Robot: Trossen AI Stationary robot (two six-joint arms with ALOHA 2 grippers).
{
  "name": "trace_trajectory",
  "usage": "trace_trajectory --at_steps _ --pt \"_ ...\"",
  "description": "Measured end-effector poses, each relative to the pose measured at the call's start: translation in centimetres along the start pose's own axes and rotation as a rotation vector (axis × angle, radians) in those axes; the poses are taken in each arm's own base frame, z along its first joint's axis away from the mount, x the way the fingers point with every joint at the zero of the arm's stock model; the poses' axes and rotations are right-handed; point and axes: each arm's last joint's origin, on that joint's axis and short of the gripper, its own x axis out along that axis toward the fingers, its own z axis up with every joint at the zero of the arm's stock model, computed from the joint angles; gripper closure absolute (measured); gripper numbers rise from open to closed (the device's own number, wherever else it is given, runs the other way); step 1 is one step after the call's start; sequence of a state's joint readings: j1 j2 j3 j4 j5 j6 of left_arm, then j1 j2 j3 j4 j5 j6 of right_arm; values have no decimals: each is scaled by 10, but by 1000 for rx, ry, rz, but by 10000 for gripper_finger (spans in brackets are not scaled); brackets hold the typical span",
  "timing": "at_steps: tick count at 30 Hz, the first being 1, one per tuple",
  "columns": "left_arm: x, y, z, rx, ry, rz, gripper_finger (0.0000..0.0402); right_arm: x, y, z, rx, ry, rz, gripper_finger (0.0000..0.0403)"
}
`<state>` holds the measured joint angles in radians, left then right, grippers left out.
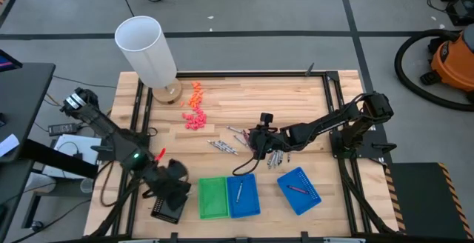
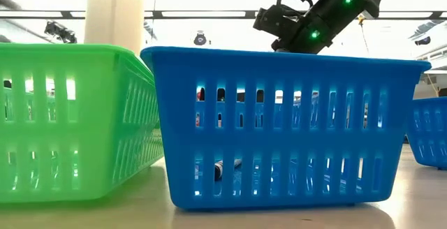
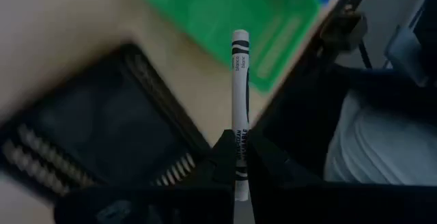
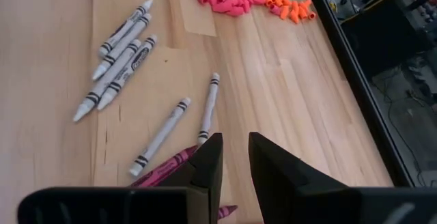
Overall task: Sort crayons
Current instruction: Put the white crayon into the black bin
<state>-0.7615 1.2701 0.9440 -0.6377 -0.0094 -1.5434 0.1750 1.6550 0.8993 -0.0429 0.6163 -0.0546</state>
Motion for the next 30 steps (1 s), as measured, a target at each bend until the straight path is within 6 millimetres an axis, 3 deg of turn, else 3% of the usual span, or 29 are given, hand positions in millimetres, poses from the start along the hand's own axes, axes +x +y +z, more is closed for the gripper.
trace_trajectory --at_steps 9,14,20,30 --pt "24 18 -43 -377 43 148 385 0 -3 7 -33 -61 -63 321" --pt "44 22 -50 -540 6 228 385 1 -4 12 -70 -105 -45 321" --pt "64 29 -49 -568 -47 325 381 3 -7 13 -97 -113 -14 321" --pt "59 27 -41 -500 -143 327 252 10 -15 14 -96 -136 68 321"
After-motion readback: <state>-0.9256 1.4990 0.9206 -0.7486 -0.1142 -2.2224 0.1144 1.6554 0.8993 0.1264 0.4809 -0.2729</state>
